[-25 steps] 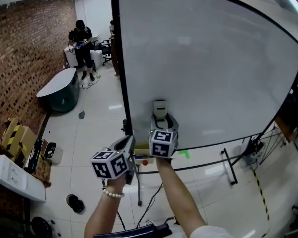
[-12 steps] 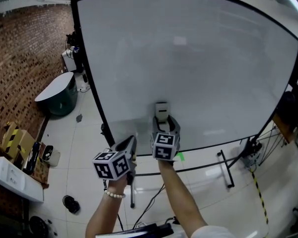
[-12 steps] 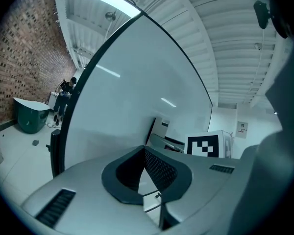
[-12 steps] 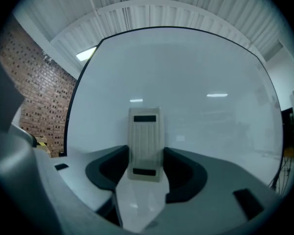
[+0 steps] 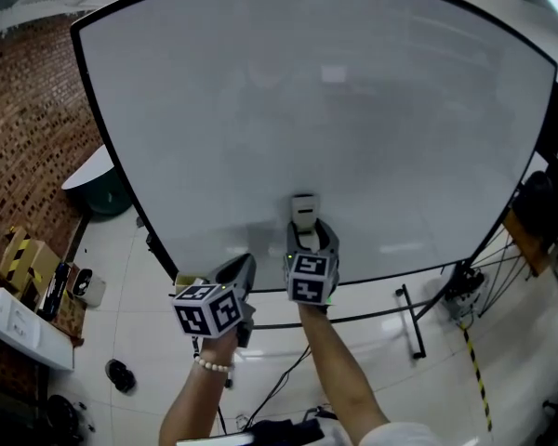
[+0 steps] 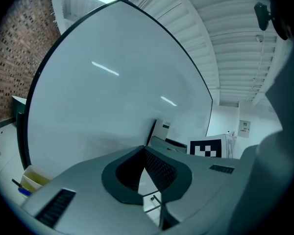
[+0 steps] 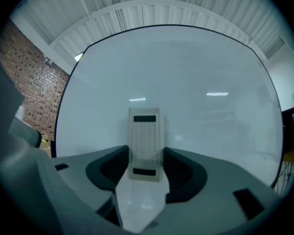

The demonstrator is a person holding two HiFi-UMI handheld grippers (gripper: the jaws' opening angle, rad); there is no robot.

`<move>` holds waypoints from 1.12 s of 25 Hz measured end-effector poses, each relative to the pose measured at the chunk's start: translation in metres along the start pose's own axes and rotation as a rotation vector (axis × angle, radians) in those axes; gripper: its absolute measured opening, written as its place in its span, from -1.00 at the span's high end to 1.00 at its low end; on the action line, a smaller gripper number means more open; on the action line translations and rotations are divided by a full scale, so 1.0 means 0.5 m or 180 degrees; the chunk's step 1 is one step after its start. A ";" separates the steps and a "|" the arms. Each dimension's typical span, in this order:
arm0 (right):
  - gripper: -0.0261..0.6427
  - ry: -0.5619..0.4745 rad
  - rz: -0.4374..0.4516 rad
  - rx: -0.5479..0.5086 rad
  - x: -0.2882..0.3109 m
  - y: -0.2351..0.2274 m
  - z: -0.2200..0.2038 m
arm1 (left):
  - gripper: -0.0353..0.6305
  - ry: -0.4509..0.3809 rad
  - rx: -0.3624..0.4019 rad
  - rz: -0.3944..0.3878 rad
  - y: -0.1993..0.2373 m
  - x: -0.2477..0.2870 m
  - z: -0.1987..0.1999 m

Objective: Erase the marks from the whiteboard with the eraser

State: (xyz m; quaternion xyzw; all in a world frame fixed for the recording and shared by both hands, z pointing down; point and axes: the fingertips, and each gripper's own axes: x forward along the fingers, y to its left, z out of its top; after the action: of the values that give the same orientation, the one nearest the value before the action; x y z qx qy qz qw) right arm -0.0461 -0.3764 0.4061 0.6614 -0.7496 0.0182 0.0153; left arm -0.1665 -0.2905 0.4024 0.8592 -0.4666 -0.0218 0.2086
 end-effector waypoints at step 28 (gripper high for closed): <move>0.17 0.0104 -0.0447 -0.0182 -0.047 -0.420 -0.009 | 0.93 0.0251 0.0065 -0.0577 -0.284 0.189 -0.092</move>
State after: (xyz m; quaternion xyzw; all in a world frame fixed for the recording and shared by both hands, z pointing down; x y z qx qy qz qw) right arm 0.1653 -0.3788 0.4112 0.7112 -0.7013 0.0065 0.0478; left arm 0.0101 -0.2838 0.4054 0.9002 -0.3786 -0.0019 0.2153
